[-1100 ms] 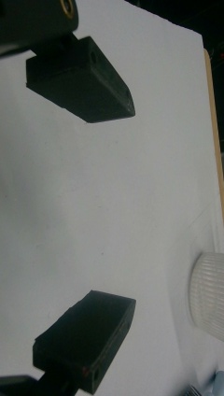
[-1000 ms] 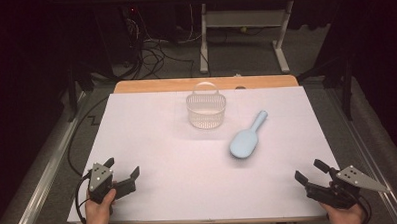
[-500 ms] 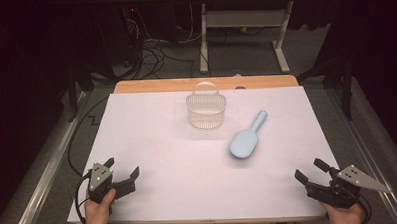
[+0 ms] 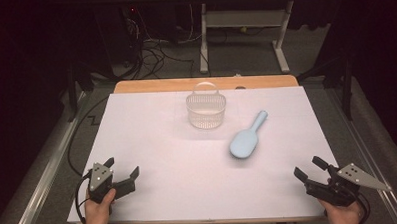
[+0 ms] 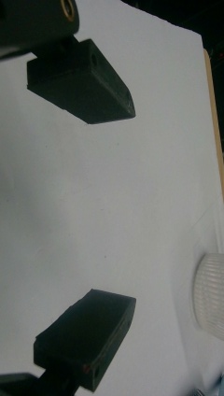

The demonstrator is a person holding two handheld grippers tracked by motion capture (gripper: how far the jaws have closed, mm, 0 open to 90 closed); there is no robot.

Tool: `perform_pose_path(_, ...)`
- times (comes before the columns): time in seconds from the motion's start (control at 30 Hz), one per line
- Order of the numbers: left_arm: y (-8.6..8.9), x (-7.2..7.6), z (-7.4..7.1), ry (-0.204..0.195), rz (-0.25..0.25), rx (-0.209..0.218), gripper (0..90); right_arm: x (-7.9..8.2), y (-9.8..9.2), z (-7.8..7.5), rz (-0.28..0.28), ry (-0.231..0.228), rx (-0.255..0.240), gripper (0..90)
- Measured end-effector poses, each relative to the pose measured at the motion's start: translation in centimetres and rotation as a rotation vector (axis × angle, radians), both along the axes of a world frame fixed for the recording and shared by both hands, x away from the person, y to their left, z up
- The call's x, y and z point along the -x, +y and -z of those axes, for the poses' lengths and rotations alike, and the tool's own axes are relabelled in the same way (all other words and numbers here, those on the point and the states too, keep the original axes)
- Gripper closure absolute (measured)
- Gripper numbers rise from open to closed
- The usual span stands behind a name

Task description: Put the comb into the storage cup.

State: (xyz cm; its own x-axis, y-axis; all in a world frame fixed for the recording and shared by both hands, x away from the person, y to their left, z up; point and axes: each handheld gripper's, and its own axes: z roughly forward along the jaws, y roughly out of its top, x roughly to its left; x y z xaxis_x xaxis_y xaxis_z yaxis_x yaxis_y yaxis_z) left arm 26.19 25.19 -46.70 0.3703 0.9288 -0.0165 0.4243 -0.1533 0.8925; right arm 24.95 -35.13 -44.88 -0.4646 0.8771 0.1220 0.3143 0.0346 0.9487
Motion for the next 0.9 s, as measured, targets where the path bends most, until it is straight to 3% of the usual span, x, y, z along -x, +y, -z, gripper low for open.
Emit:
perform_pose_path(0.57, -0.1, 0.1, 0.0, 0.005, 0.002, -0.001, 13.2, -1.2, 1.1, -1.0, -0.042, -0.022, 0.0, 21.9)
perform_pose_path(0.9, 0.0, 0.1, 0.1, 0.002, -0.007, 0.004, 14.3, -2.9, 2.4, -1.6, -0.065, -0.031, -0.007, 21.7)
